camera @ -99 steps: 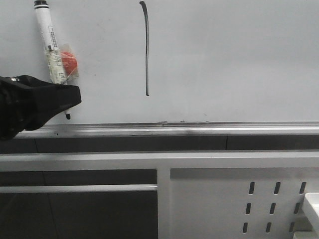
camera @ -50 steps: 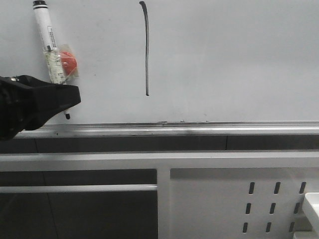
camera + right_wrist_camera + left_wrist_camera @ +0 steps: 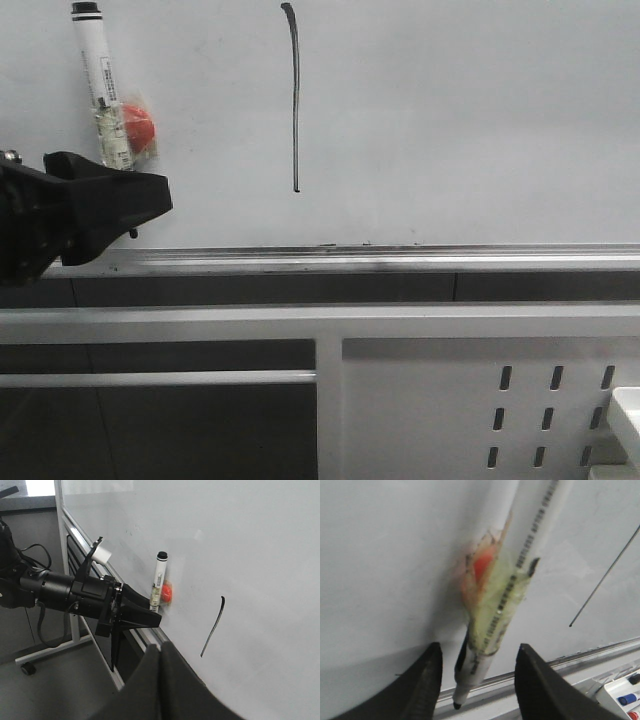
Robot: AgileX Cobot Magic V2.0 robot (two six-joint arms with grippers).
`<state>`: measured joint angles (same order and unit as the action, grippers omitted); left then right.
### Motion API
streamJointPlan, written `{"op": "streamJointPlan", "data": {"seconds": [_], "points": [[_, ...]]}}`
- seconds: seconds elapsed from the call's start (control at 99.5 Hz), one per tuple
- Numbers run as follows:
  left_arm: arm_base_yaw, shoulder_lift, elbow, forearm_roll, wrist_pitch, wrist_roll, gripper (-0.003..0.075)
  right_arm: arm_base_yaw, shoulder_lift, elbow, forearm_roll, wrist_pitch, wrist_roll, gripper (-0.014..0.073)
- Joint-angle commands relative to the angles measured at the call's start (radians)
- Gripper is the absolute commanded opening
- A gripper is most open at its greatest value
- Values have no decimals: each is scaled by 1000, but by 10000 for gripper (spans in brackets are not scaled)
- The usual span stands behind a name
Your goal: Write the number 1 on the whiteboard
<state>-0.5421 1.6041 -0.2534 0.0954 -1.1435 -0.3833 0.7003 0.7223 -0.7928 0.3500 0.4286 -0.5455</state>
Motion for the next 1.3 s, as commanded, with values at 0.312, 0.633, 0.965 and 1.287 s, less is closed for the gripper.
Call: {"op": "streamJointPlan", "data": {"seconds": [0.312,0.633,0.965,1.287], "points": [[-2,-160,97,54,-218,-6,324,-5,-72,-21,-4,-69,0,-69],[-2,-276,243,123,-218,35,-20,-5,-242,135,8,-127,0,-69],[-2,-342,290,193,-216,35,-20,-5,-443,400,8,-274,0,-69],[-2,-342,277,201,-196,86,-20,-5,-476,553,18,-295,0,-69]]}}
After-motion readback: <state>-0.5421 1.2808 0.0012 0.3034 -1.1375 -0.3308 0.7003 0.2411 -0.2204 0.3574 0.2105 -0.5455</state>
